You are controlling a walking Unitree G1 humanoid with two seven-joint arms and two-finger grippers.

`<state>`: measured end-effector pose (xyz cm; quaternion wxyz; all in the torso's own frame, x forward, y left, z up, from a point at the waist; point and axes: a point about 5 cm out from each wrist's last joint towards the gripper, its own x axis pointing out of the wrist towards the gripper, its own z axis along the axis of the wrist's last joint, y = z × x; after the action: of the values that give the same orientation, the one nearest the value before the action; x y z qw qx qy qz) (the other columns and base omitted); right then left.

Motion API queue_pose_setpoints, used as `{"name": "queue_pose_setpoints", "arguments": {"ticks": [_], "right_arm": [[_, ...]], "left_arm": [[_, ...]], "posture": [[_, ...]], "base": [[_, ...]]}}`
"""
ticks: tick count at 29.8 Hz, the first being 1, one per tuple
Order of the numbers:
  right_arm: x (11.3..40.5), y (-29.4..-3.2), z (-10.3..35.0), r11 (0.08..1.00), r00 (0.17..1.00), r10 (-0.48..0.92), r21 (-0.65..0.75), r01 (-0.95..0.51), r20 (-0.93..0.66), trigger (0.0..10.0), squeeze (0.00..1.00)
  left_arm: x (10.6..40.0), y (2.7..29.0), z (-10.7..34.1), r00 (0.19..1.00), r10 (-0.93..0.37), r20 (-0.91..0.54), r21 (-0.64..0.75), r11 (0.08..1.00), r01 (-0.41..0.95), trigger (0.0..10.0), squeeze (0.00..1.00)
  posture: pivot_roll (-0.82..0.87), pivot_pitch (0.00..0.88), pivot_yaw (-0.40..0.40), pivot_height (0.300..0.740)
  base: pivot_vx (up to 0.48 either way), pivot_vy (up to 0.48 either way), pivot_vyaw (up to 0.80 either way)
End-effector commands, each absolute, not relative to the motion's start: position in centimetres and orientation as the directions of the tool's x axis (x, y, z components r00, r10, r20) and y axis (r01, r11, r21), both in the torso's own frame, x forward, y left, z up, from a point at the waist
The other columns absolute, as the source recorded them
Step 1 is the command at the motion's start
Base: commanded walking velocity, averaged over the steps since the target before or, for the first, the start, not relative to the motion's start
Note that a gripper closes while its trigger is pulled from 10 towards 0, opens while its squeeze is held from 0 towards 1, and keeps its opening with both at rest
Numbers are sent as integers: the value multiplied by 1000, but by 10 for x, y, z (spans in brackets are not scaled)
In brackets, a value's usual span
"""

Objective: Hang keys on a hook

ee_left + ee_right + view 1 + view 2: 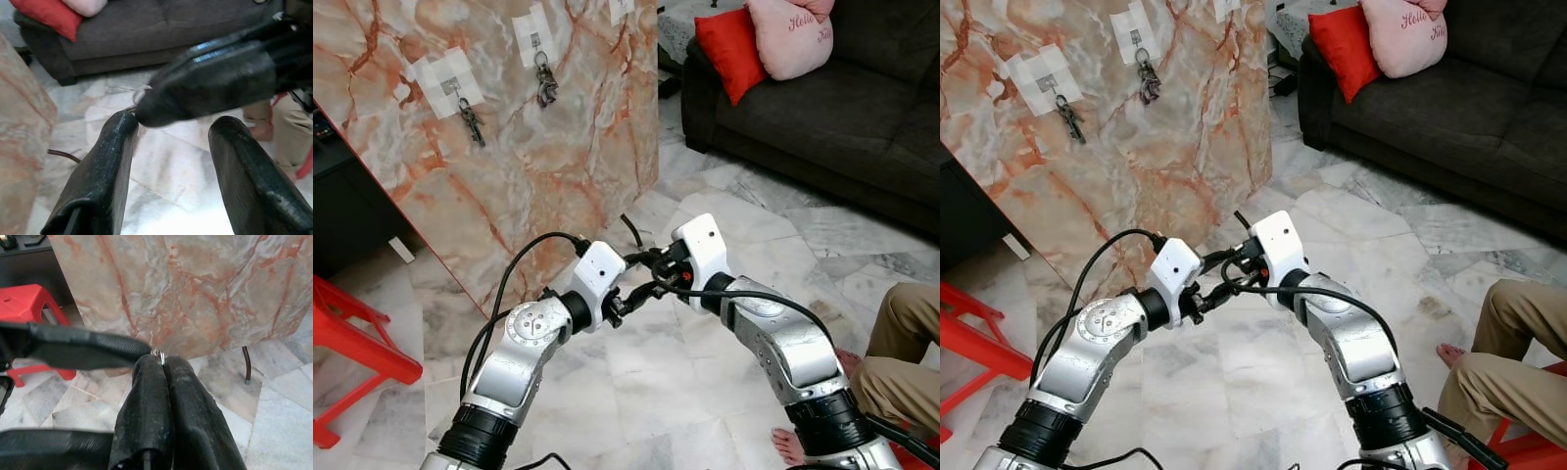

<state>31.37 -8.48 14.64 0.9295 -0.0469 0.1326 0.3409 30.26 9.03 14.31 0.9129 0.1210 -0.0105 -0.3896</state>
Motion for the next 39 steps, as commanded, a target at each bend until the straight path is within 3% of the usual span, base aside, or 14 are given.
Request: {"name": "queue_pose_setpoints", "arguments": {"ticks": [1, 11, 39], "right_arm": [[312, -84, 143, 761, 728, 621, 0, -649, -291, 10000, 0], [317, -87, 146, 787, 756, 594, 0, -617, -275, 10000, 0], [310, -74, 142, 712, 685, 669, -14, -702, -287, 10000, 0]], "left_arm": [[306, 92, 147, 712, -699, -73, 266, 674, 689, 10000, 0], [315, 107, 142, 779, -617, -110, 335, 715, 614, 10000, 0], [309, 95, 141, 721, -686, -100, 286, 674, 681, 10000, 0]], "posture": [[-51, 76, 26, 740], [-51, 75, 26, 740], [-51, 75, 26, 740]], "base": [[0, 0, 0], [0, 0, 0], [0, 0, 0]]}}
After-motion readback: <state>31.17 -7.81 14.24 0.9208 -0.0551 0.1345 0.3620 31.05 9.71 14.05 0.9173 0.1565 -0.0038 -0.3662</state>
